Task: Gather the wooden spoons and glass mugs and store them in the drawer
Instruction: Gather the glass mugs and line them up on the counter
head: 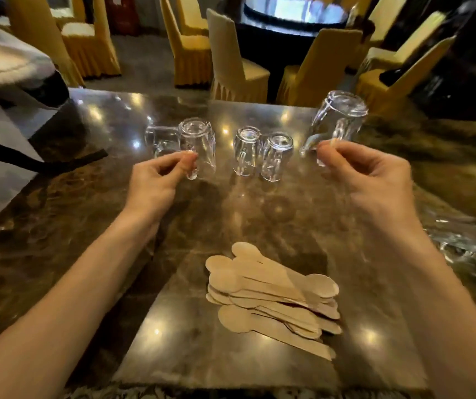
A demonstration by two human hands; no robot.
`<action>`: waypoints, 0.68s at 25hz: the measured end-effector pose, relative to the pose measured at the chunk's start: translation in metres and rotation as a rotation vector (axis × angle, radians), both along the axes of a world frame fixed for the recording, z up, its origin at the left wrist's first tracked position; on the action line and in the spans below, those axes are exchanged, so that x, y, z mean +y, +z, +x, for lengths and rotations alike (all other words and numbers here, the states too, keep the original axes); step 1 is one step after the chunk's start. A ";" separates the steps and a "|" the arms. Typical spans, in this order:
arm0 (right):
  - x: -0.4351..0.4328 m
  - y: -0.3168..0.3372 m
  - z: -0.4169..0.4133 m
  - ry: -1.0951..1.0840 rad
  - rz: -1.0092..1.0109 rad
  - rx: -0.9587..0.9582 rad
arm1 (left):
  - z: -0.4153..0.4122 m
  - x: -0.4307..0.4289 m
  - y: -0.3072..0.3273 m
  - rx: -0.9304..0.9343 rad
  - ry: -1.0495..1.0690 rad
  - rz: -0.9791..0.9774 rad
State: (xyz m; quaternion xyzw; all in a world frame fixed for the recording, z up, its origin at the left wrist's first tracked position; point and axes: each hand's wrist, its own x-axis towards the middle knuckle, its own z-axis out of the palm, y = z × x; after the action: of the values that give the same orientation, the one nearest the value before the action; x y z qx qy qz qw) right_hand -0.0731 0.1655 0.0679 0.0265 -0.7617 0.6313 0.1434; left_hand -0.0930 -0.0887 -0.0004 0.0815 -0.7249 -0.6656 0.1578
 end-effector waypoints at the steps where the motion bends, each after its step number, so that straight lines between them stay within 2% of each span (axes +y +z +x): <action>1: 0.010 -0.004 -0.001 -0.024 -0.012 0.005 | -0.008 0.007 -0.002 -0.005 -0.018 0.011; 10: 0.032 -0.072 -0.031 -0.141 0.040 -0.139 | -0.045 0.018 -0.016 -0.070 -0.031 0.021; 17: 0.026 -0.089 -0.056 -0.131 0.126 -0.142 | -0.059 0.017 -0.029 -0.097 -0.051 0.044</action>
State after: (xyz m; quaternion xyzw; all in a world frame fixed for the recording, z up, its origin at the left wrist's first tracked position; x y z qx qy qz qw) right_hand -0.1293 0.1912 -0.0211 -0.0589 -0.8083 0.5716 0.1281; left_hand -0.1517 -0.0715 -0.0291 0.0988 -0.7186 -0.6805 0.1036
